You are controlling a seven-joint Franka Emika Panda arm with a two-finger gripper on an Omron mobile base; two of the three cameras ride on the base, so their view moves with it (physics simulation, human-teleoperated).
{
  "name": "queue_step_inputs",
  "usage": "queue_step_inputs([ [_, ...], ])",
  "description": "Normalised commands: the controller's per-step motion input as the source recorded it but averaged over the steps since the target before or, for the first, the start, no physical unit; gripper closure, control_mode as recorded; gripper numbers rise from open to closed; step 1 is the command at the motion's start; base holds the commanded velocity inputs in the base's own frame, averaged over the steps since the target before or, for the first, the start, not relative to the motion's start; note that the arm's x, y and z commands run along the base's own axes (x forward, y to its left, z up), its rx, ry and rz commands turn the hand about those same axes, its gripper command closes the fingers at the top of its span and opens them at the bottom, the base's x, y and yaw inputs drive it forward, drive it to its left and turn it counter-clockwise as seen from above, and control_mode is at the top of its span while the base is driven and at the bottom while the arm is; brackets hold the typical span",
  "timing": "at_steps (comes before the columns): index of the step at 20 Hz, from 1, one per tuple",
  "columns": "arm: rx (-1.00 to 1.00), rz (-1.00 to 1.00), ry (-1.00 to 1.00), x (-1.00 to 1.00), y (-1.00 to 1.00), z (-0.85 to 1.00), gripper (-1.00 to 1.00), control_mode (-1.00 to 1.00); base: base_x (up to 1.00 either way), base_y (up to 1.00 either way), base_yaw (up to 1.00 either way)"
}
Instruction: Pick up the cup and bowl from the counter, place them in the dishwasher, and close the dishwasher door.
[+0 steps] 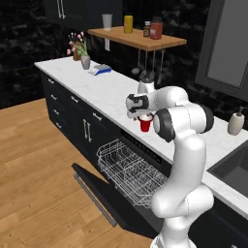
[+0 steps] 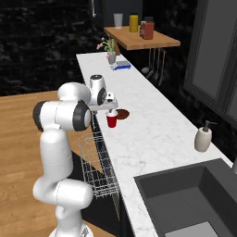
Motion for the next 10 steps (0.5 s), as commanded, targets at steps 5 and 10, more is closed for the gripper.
queue_step_inputs([
  [5,0.00,0.00,0.00,0.05,-0.26,-0.20,-1.00,-1.00,0.00,0.00,0.00],
  [10,0.00,0.00,0.00,0.28,-0.03,-0.26,-1.00,-1.00,0.00,0.00,0.00],
])
